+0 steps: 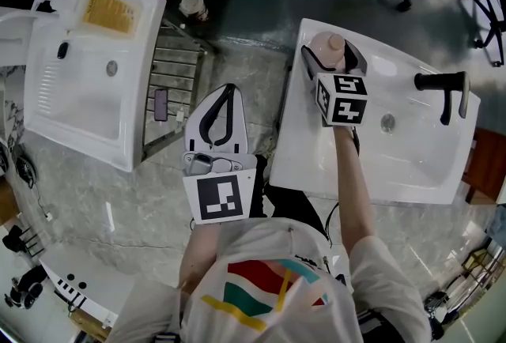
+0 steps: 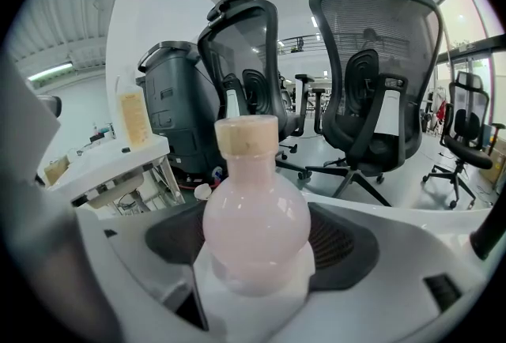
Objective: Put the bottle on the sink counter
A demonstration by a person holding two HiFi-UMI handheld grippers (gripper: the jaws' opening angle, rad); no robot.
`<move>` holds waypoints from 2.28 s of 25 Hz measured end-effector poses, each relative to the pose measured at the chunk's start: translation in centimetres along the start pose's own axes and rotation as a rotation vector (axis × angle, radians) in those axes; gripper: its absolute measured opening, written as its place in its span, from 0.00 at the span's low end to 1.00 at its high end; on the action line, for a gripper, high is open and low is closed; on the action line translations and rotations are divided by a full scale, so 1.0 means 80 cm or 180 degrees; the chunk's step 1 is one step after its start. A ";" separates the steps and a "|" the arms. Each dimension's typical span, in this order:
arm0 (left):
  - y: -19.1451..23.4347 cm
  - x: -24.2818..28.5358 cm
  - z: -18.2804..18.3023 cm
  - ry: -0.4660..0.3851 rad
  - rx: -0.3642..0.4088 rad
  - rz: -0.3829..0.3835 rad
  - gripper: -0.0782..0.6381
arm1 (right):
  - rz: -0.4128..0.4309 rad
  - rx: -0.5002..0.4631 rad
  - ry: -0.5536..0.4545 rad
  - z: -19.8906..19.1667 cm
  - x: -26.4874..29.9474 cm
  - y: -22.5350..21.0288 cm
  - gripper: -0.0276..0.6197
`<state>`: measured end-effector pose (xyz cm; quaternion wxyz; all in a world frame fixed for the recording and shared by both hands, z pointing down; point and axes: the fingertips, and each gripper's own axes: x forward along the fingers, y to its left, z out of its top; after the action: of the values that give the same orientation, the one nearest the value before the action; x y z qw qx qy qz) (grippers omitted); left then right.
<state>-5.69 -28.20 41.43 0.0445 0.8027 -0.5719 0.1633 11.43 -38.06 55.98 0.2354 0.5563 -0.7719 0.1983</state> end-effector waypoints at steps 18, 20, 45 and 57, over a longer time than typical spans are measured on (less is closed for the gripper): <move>-0.008 -0.013 0.037 -0.0267 0.0059 -0.0099 0.13 | 0.0019 0.0176 -0.0583 0.077 -0.070 0.008 0.63; -0.011 -0.014 0.048 -0.0343 0.0065 -0.0129 0.13 | 0.0027 0.0138 -0.0746 0.101 -0.094 0.014 0.63; -0.086 -0.110 0.210 -0.1322 0.0128 -0.0590 0.13 | -0.0587 -0.0390 -0.2095 0.199 -0.413 0.056 0.13; -0.118 -0.147 0.221 -0.1513 0.0087 -0.0668 0.13 | -0.0725 -0.0407 -0.2121 0.155 -0.459 0.054 0.06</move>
<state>3.43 -18.95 22.15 -0.0853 0.8739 -0.4777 -0.0277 15.44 -15.68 24.29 0.0258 0.6570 -0.7502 -0.0702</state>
